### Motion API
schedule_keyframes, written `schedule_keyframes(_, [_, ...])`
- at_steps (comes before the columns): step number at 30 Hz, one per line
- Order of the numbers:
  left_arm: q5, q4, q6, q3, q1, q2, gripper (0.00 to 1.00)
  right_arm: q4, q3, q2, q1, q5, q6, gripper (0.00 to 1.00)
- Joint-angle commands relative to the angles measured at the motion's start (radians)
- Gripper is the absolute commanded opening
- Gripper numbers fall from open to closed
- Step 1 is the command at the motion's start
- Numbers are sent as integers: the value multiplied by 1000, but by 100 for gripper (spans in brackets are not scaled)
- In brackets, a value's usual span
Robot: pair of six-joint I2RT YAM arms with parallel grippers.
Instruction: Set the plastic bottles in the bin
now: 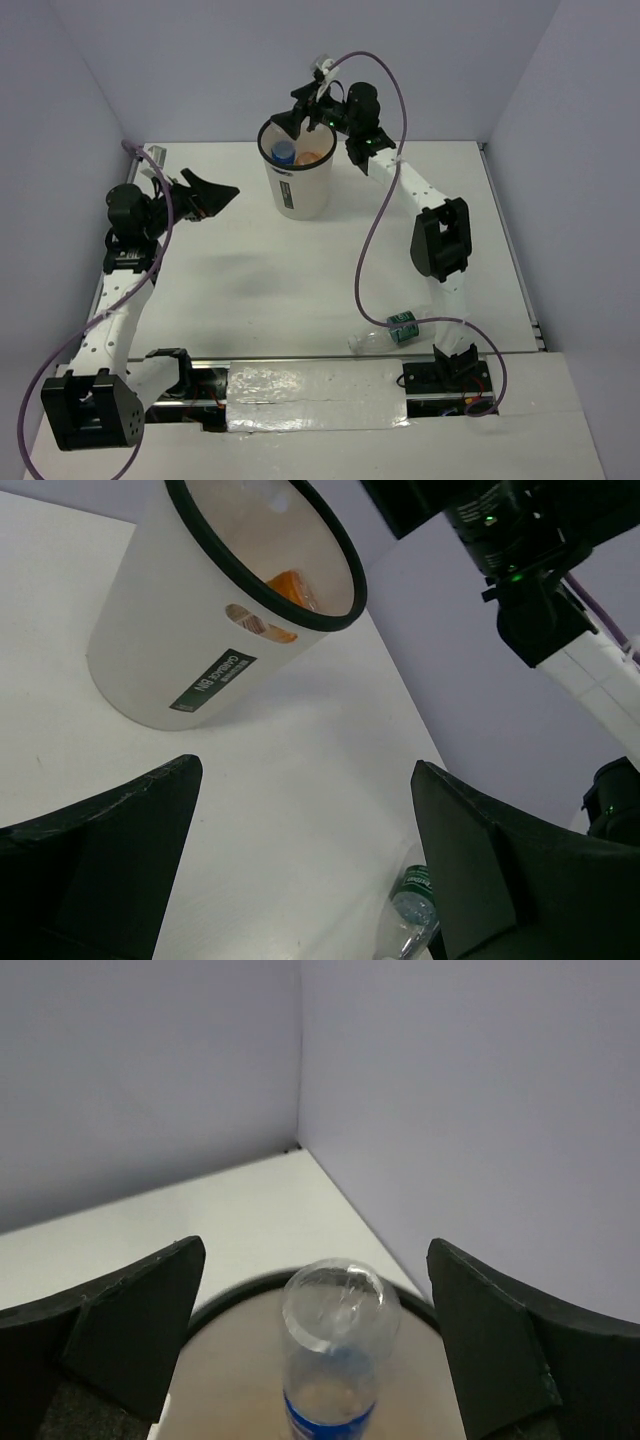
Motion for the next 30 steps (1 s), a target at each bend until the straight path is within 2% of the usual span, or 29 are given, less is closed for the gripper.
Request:
schedule_keyframes(1, [26,51,9,20,-50,-2,99,14,-34,-61,-3,43,-59,100])
schedule_keyframes(4, [11,22,56,58,-145,36,99,-63,-2,-79,-23,48,-1,100])
schedule_keyframes(6, [-6,-12,104,91,-225,56,99,-94,10,-107,-58,-7,71,100])
schedule_keyframes(11, [-26,-50,188,146,-361,137,99,-181,-86,-222,-136,-349,156,100])
schedule_keyframes(13, [-32,-78,222,180,-435,179,99,-299,-126,-265,-170,-470,116,100])
schedule_keyframes(14, [-40,-88,263,193,-463,196,99,-356,-164,-312,-181,-488,28,100])
schedule_keyframes(15, [-45,-104,286,225,-515,212,99,-435,-182,-337,-190,-494,-24,100])
schedule_keyframes(16, [-49,-140,312,246,-541,254,99,-576,-214,-358,-208,-491,-148,100])
schedule_keyframes(19, [-51,-194,407,321,-648,349,98,-795,-257,-438,-239,-468,-272,100])
schedule_keyframes(22, [-45,-294,509,408,-742,468,97,-902,-355,-501,-293,-453,-333,100])
schedule_keyframes(26, [-38,-455,624,543,-839,633,97,-936,-462,-582,-386,-419,-332,100])
schedule_keyframes(30, [-12,-548,673,700,-937,801,96,-959,-515,-618,-484,-358,-326,100])
